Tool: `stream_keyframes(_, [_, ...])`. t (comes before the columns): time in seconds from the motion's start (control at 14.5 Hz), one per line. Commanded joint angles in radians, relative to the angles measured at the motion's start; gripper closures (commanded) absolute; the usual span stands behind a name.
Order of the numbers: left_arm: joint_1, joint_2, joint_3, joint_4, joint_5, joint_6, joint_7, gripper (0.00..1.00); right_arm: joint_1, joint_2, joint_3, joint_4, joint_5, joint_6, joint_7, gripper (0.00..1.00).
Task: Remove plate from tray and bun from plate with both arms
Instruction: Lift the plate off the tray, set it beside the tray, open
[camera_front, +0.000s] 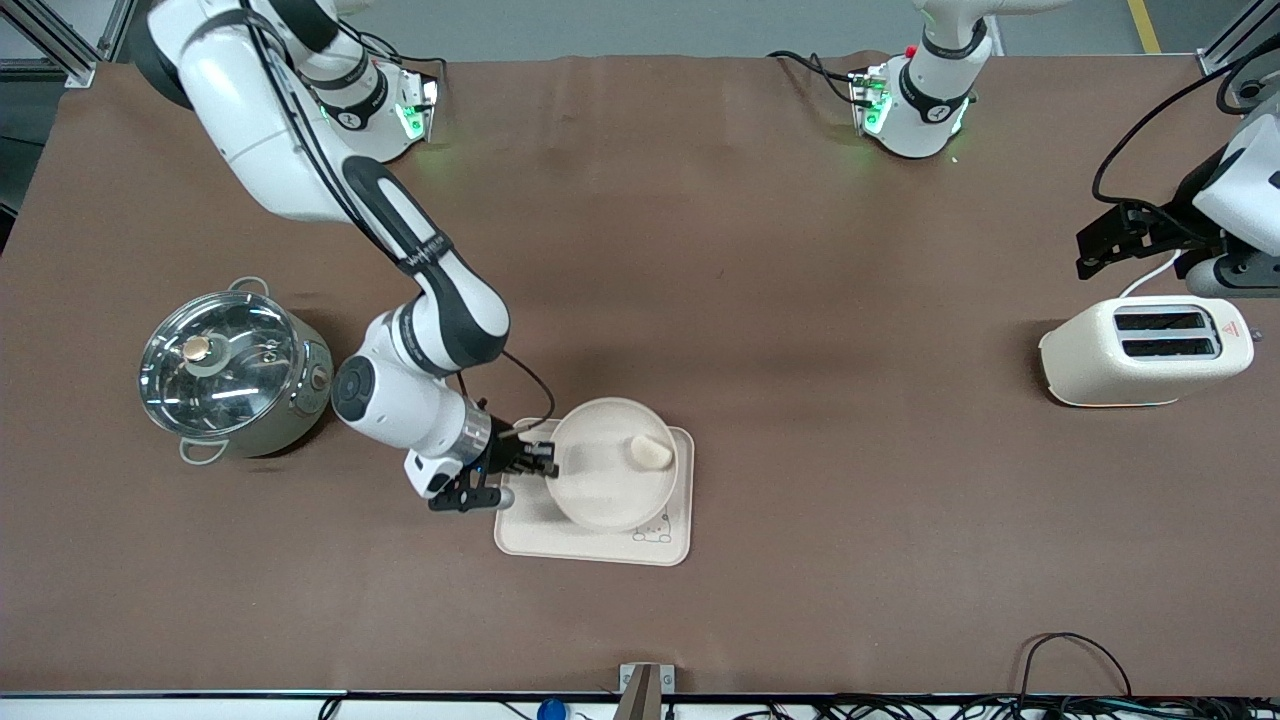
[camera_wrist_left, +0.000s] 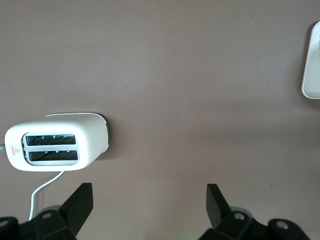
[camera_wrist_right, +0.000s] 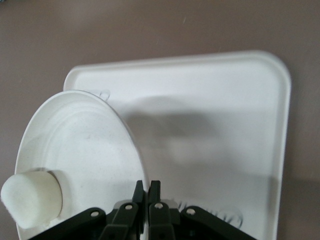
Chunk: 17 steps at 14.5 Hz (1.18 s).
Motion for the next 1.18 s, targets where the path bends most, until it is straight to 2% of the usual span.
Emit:
stream_keyframes(0.0, [0.001, -0.008, 0.001, 0.012, -0.002, -0.018, 0.013, 0.00, -0.075, -0.191, 0.113, -0.298, 0.024, 0.075, -0.030, 1.00])
stream_keyframes(0.14, [0.016, -0.008, 0.003, 0.010, -0.002, -0.018, 0.015, 0.00, -0.072, -0.238, 0.164, -0.439, 0.038, 0.203, -0.023, 1.00])
stream_keyframes(0.28, [0.018, -0.008, 0.003, 0.012, -0.002, -0.018, 0.016, 0.00, -0.063, -0.238, 0.231, -0.546, 0.114, 0.369, -0.019, 1.00])
stream_keyframes(0.35, [0.018, -0.008, 0.006, 0.013, -0.002, -0.018, 0.018, 0.00, -0.043, -0.236, 0.241, -0.571, 0.139, 0.418, -0.017, 1.00])
stream_keyframes(0.55, [0.018, -0.008, 0.006, 0.015, -0.002, -0.018, 0.018, 0.00, 0.038, -0.224, 0.239, -0.597, 0.203, 0.523, -0.020, 0.99])
stream_keyframes(0.69, [0.018, -0.005, 0.006, 0.015, -0.003, -0.018, 0.018, 0.00, 0.069, -0.151, 0.239, -0.591, 0.205, 0.604, -0.019, 0.96])
stream_keyframes(0.9, [0.020, -0.002, 0.006, 0.015, -0.006, -0.018, 0.009, 0.00, 0.064, -0.143, 0.238, -0.588, 0.205, 0.603, -0.020, 0.82])
stream_keyframes(0.97, [0.020, 0.000, 0.006, 0.015, -0.005, -0.018, 0.012, 0.00, 0.058, -0.143, 0.238, -0.584, 0.205, 0.600, -0.023, 0.73])
stream_keyframes(1.04, [0.018, 0.000, 0.006, 0.016, -0.005, -0.018, -0.002, 0.00, 0.054, -0.153, 0.236, -0.581, 0.205, 0.597, -0.020, 0.33])
stream_keyframes(1.11, [0.014, 0.003, 0.006, 0.015, -0.003, -0.018, -0.005, 0.00, 0.039, -0.164, 0.235, -0.578, 0.205, 0.597, -0.017, 0.01])
